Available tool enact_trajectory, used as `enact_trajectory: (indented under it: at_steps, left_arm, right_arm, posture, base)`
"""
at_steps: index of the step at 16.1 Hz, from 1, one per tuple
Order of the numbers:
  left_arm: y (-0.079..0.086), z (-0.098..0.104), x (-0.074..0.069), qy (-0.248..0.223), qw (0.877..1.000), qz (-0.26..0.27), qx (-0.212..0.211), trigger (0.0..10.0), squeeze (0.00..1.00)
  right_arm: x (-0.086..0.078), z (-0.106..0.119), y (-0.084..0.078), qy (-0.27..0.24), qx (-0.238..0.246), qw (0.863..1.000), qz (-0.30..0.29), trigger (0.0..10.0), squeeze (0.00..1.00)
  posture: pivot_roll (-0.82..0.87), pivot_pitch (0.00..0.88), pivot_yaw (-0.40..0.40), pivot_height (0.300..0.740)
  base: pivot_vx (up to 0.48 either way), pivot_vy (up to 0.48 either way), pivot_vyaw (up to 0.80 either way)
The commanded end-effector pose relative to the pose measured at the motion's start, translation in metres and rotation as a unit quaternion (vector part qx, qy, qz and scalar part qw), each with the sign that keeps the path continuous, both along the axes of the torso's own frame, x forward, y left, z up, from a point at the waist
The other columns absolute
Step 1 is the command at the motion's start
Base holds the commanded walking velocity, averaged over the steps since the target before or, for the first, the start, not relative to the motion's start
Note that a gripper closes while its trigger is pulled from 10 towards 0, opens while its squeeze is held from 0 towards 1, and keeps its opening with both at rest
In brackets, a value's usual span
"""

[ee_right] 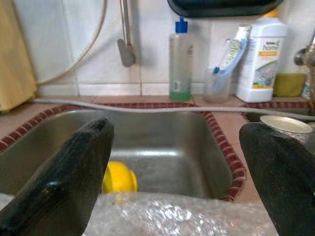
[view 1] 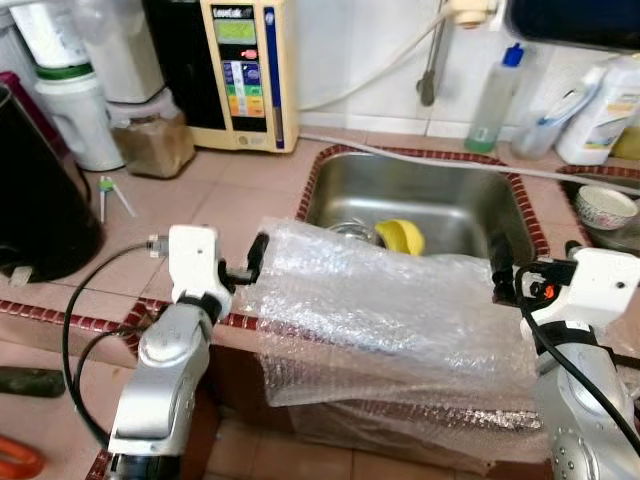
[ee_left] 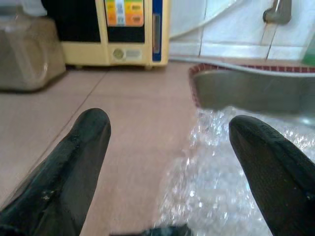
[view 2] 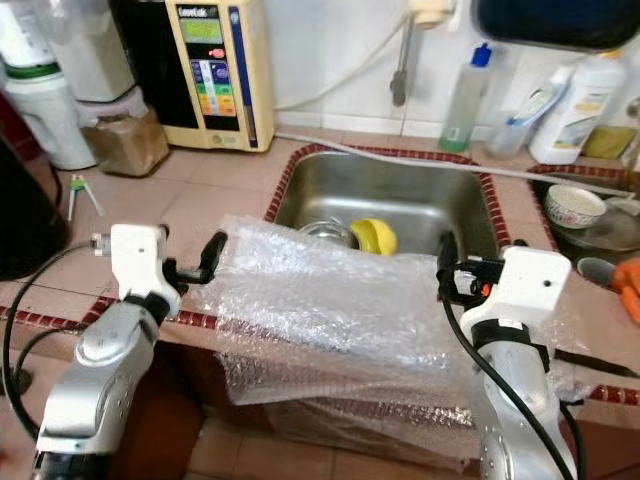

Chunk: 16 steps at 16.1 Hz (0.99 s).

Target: Kitchen organization

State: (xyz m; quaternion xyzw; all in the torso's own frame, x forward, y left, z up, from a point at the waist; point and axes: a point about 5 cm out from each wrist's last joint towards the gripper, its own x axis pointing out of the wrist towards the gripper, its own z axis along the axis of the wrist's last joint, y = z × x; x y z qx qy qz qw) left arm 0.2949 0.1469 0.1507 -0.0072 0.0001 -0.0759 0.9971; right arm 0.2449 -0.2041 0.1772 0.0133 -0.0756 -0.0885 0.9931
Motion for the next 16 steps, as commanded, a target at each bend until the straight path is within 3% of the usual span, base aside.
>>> enact_trajectory:
  at_steps: [1,9,16]
  left_arm:
    - [0.0,0.002,0.001,0.0,1.0,0.011,0.01,10.0,0.0]
    - [-0.005,0.006,0.003,0.013,1.0,0.015,0.001,10.0,0.0]
    - [-0.006,0.005,0.003,0.024,1.0,0.019,0.003,10.0,0.0]
  right_arm:
    - [0.0,0.006,0.001,-0.008,0.003,1.0,-0.005,10.0,0.0]
    - [0.009,0.005,0.009,0.001,0.041,0.999,0.003,10.0,0.0]
    - [0.012,0.006,0.014,0.001,0.036,0.999,0.013,10.0,0.0]
  posture:
    - [-0.05,0.04,0.068,0.74]
    - [-0.04,0.041,0.06,0.74]
    - [-0.03,0.044,0.059,0.74]
  base:
    - [0.0,0.0,0.0]
    - [0.0,0.0,0.0]
    - [-0.078,0.0,0.0]
